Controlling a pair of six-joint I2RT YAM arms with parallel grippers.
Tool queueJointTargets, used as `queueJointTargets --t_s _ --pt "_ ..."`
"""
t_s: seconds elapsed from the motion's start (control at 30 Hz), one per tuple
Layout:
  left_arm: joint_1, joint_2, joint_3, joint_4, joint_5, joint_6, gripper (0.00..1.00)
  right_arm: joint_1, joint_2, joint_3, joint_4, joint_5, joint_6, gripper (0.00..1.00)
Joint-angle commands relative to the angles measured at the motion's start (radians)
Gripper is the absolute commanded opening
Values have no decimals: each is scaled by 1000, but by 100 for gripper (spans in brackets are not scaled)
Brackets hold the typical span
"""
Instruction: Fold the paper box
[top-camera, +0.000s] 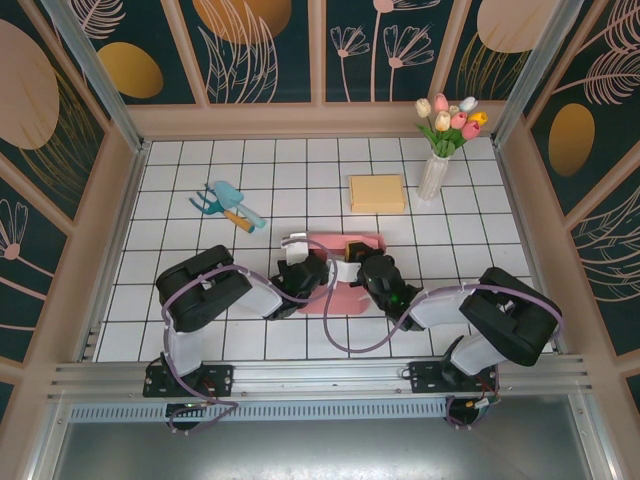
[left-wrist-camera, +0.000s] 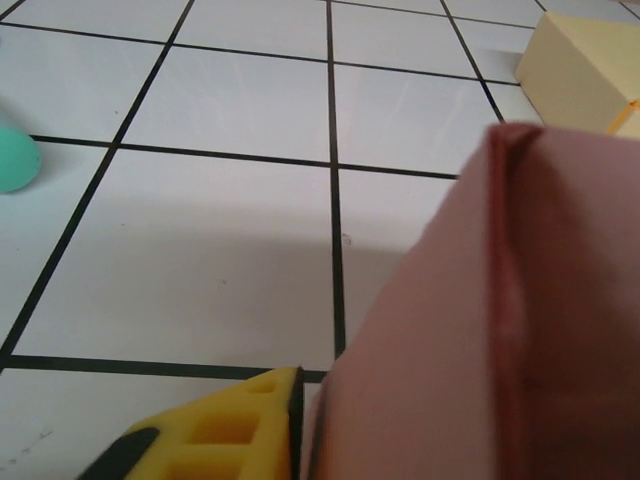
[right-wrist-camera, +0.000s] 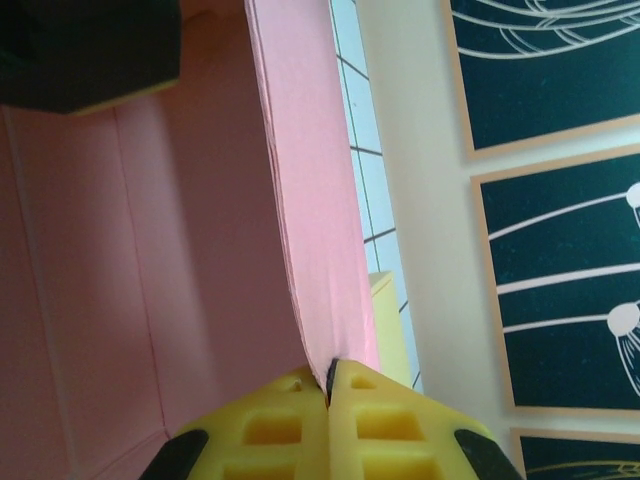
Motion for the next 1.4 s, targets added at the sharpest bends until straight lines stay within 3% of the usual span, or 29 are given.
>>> queueJointTargets --t_s 0.0,0.1,0.2,0.37,0.53,0.67,0.77,0.9,1.1,1.37 --pt "39 -62 -71 42 -13 27 32 4 22 -22 -132 9 39 0" --pt "37 -97 -111 119 57 53 45 4 23 -19 -132 9 45 0" --pt "37 -99 -125 170 77 68 46 4 28 -18 -131 8 51 0" --pt "37 -68 -96 159 19 80 43 5 31 -24 -130 -1 64 0" --pt "37 -59 -55 93 -48 36 34 15 39 -26 -116 -3 74 0" --pt "37 -21 11 -25 -131 -4 15 16 33 -31 -107 -4 94 0" --pt "37 1 15 -28 -131 -5 9 16 14 -35 -119 -32 120 0" --pt "35 5 -23 35 -91 17 6 5 -34 1 -226 -105 198 9" --pt "36 3 -57 81 -78 62 5 -1 -112 25 -311 -111 250 20" --pt "35 15 -87 130 -34 88 5 3 -354 17 -453 -132 400 27"
